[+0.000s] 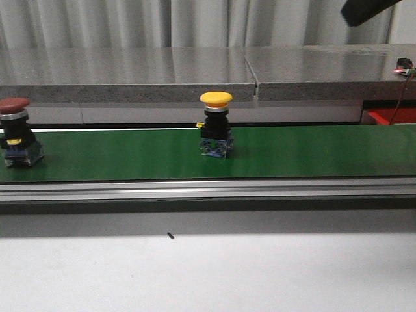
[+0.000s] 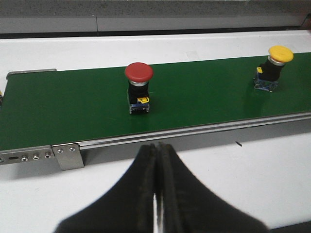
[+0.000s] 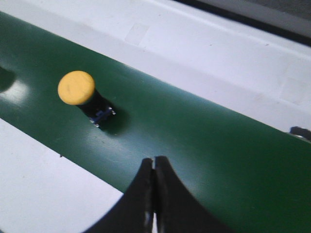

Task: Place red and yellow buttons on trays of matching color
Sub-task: 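Lower the right gripper onto the yellow button on the belt and grasp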

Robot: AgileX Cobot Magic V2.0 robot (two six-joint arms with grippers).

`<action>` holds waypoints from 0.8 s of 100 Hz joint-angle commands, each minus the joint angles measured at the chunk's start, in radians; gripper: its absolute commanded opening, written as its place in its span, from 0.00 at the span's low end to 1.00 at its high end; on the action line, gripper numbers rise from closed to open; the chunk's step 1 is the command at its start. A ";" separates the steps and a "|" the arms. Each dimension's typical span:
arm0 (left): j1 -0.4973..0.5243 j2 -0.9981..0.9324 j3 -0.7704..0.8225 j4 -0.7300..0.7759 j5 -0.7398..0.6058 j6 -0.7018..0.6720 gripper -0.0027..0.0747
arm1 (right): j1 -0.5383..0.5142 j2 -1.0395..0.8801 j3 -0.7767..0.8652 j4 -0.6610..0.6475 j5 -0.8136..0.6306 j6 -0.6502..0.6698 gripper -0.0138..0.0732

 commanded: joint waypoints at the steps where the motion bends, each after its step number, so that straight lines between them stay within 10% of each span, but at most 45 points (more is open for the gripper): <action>1: -0.007 0.009 -0.027 -0.018 -0.074 -0.002 0.01 | 0.046 0.049 -0.096 -0.044 0.005 0.090 0.18; 31: -0.007 0.009 -0.027 -0.018 -0.074 -0.002 0.01 | 0.149 0.231 -0.273 -0.177 0.093 0.333 0.93; 80: -0.007 0.009 -0.027 -0.018 -0.074 -0.002 0.01 | 0.184 0.413 -0.336 -0.197 0.049 0.331 0.88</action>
